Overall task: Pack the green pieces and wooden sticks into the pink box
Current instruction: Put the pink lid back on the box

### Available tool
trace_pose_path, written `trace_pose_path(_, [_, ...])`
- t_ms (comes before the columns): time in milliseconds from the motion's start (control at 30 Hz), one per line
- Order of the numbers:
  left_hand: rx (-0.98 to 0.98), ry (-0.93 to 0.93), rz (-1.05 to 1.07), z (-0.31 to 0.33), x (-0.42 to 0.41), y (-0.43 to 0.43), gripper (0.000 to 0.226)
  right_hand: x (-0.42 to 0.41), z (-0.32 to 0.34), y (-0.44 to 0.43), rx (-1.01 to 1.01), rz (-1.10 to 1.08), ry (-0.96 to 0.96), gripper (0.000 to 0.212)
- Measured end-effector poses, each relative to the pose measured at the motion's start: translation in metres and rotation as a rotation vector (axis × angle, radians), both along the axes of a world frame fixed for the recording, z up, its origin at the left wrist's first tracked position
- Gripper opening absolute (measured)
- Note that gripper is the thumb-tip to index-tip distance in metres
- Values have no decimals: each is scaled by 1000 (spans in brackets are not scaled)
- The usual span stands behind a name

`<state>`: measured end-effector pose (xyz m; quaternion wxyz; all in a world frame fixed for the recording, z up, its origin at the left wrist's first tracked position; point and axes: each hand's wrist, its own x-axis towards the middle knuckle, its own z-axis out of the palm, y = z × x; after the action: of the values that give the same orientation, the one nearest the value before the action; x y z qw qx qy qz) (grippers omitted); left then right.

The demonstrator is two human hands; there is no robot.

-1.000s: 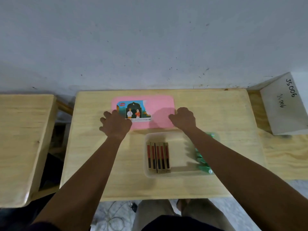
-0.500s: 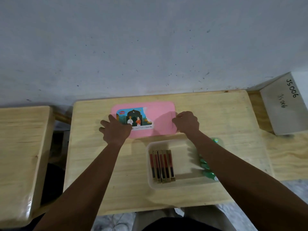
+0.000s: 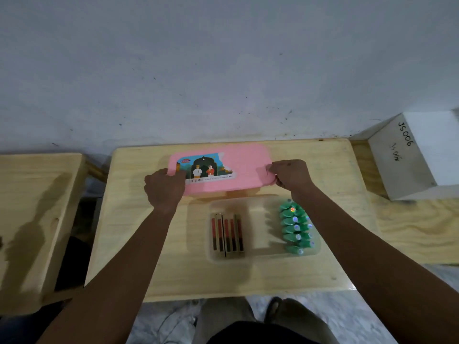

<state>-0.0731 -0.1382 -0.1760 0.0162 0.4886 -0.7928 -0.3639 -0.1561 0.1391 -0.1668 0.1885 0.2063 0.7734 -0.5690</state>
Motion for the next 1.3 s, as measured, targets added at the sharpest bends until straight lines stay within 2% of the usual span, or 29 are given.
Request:
trace_pose_path(100, [-9, 120, -2, 8, 31, 34, 43, 28, 5, 33, 28, 7, 59, 3])
trace_pose_path(167, [-6, 164, -19, 9, 54, 58, 34, 49, 5, 59, 61, -7, 81, 19])
trace_pose_path(233, [-28, 160, -50, 8, 74, 80, 38, 69, 7, 83, 77, -25, 95, 26])
trace_pose_path(467, [-30, 111, -137, -2, 126, 120, 53, 132, 6, 129, 214, 58, 143, 31])
trace_pose_path(633, [73, 144, -130, 7, 153, 134, 24, 164, -4, 135, 262, 112, 125, 35])
trace_pose_path(1133, [214, 192, -149, 9, 144, 111, 38, 165, -12, 124, 152, -42, 128, 31])
trace_pose_path(1200, [270, 204, -128, 7, 140, 106, 36, 162, -13, 122, 109, -77, 100, 30])
trace_pose_path(1300, [454, 211, -39, -2, 136, 96, 34, 156, -15, 122, 53, -126, 41, 28])
